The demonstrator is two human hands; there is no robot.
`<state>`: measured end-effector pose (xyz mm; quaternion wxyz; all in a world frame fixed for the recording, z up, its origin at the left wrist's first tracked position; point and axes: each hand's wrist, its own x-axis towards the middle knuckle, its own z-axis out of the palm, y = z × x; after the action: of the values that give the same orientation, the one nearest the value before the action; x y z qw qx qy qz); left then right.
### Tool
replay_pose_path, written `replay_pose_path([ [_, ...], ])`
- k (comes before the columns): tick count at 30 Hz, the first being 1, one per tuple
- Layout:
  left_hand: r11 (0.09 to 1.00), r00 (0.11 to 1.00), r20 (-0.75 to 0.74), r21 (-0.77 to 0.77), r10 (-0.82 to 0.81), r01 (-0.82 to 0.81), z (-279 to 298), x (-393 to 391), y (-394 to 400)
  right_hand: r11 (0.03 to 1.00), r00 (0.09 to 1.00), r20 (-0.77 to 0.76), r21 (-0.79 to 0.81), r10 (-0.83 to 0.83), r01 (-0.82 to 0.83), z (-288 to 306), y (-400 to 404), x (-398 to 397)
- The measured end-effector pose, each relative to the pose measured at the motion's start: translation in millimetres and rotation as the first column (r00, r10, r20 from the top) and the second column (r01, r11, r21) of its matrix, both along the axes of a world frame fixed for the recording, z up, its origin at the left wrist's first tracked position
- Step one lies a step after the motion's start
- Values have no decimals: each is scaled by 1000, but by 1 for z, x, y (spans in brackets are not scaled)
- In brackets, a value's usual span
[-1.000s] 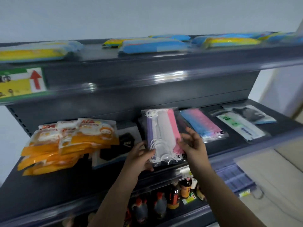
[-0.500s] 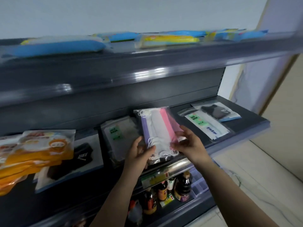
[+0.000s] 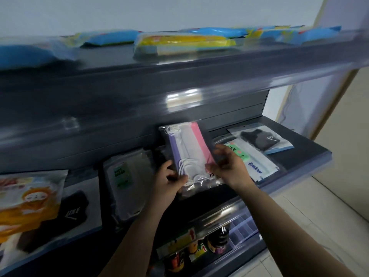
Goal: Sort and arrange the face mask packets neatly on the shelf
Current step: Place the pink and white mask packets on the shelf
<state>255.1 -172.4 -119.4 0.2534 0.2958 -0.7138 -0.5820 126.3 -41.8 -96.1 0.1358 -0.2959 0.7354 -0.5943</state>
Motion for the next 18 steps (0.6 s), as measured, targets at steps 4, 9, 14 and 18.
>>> replay_pose_path([
  [4,996,999,34,-76,38,-35,-6,-7,-5,997,997,65,-67,37,-33,-8,-2,-15],
  [9,990,991,64,-84,120,-114,2,-9,8,985,984,83,-79,160,-154,-12,1,-30],
  [14,968,963,111,-78,246,-238,5,-9,21,958,945,161,-66,285,-278,-8,5,-46],
  [18,924,895,250,-199,369,-325,6,-12,33,944,923,198,-44,329,-327,-12,6,-60],
])
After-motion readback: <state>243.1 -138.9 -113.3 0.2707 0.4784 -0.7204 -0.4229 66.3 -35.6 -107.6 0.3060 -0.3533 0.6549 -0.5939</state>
